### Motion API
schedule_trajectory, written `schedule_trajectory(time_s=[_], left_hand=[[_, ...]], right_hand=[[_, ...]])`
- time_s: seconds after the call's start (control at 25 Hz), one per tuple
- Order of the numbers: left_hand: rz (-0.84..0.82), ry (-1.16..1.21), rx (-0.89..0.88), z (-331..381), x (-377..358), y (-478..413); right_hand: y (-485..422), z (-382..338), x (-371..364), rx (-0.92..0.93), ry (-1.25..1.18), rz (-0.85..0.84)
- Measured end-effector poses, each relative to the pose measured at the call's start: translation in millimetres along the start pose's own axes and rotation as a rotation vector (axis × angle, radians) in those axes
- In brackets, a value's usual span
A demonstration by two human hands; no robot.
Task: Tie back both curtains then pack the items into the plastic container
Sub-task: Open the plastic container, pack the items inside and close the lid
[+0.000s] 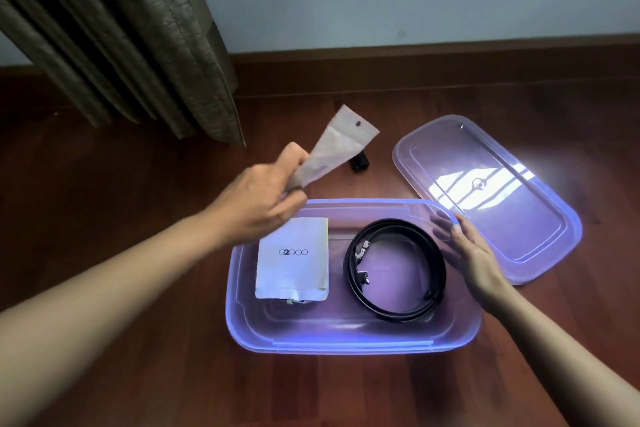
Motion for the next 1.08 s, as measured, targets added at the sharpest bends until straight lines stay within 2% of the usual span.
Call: schedule_trajectory(time_s=[0.12,0.2,0.32,0.56,0.64,0.8,1.08], left_hand=[[-0.209,0.192,0.077,24,-29,29],[-0.295,0.280,0.228,19,-43,39],[-0.293,0.237,0.312,9,-54,37],[-0.241,0.159,0.244,33,-81,41],[-0.225,0.051,0.225,39,-92,35],[-0.249,-0.377,0.159,43,-106,26],[-0.232,-0.608,0.200,36,-91,20]], right_hand=[[2,0,0,-0.004,0.003,0.001],[4,1,0,-0.006,-0.001,0.004],[4,1,-1,-0.002,0.010,0.008],[6,0,-1,-0.004,0.003,0.018],[6,-1,-1,-0.008,-0.003,0.020],[5,1,-2,-0.011,0.002,0.018],[4,0,-2,-0.009,0.012,0.010]])
Point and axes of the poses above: each hand's wrist, its own y-axis away from the middle knuckle, its own x-axis out of the back of the hand, z = x × y, the point moved 6 cm from there along -y, towards the middle knuckle, and after that the axes turned 4 degrees about -y, right-handed, at the moved point
